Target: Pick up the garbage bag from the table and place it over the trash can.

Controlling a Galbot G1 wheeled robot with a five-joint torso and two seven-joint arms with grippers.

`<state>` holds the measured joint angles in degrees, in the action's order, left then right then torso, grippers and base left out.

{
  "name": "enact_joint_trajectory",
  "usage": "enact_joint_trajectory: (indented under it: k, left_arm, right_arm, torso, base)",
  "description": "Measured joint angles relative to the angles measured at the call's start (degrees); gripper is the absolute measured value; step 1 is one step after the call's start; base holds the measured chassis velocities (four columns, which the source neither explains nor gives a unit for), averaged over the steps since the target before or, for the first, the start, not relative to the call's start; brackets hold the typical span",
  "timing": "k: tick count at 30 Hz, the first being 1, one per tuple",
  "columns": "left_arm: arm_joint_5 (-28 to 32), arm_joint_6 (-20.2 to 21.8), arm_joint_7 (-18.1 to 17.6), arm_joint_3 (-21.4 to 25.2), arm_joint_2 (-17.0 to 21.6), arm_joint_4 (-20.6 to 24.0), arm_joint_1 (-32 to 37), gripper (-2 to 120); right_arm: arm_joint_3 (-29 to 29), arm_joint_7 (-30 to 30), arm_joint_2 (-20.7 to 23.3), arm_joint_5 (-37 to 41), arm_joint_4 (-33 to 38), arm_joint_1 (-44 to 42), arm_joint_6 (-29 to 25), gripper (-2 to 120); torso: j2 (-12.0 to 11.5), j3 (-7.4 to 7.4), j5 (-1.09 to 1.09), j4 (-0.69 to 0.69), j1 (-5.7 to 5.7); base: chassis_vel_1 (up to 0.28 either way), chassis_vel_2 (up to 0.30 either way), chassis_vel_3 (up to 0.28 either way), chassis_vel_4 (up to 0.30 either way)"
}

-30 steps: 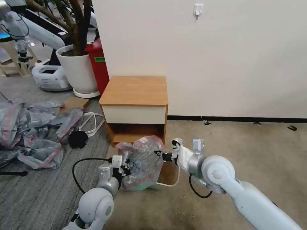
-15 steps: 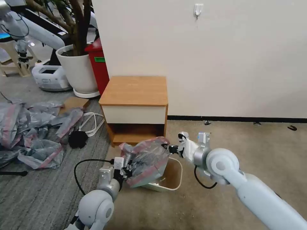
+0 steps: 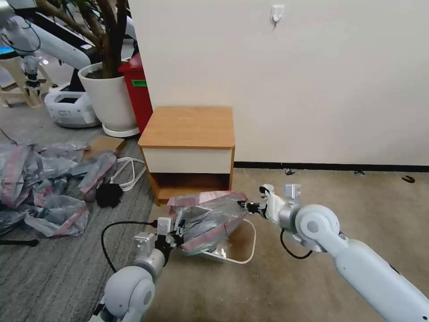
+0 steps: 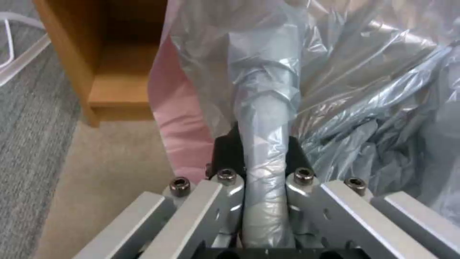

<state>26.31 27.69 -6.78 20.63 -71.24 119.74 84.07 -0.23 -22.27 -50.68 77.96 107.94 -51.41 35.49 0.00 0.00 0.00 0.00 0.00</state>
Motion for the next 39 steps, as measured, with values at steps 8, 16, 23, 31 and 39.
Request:
enact_joint_trajectory:
  k: [8, 16, 23, 31, 39]
  left_arm:
    - [0.3, -1.1, 1.7, 0.6, -0.1, 0.1, 0.5, 5]
    - [0.4, -1.2, 1.8, 0.4, -0.1, 0.3, 0.3, 5]
    - [0.4, -2.0, 2.1, 0.5, 0.2, 0.4, 0.2, 5]
    - [0.0, -3.5, 2.9, 0.4, 0.2, 0.2, 0.3, 5]
    - [-0.1, -4.4, 3.5, 0.6, 0.2, -0.2, 0.0, 5]
  right_arm:
    - [0.7, 0.6, 0.1, -0.6, -0.3, -0.9, 0.3, 24]
    - [-0.1, 1.8, 0.5, -1.2, 0.5, -0.7, 0.4, 12]
    - [-0.5, 3.1, 1.5, -2.8, 0.6, -0.7, -0.8, 0]
    - [-0.3, 4.4, 2.8, -3.7, 0.8, -1.0, -2.2, 0]
    - [-0.1, 5.7, 4.7, -5.9, 1.0, -1.5, -3.2, 0]
  torso:
    - [0.0, 0.00, 0.00, 0.00, 0.00]
    - [0.0, 0.00, 0.00, 0.00, 0.00]
    - [0.0, 0.00, 0.00, 0.00, 0.00]
    - [0.0, 0.00, 0.00, 0.00, 0.00]
    - [0.0, 0.00, 0.01, 0.00, 0.00]
  base:
    - [0.000, 0.000, 0.000, 0.000]
    - [0.000, 0.000, 0.000, 0.000]
    - [0.000, 0.000, 0.000, 0.000]
    - [0.000, 0.000, 0.000, 0.000]
    - [0.000, 0.000, 0.000, 0.000]
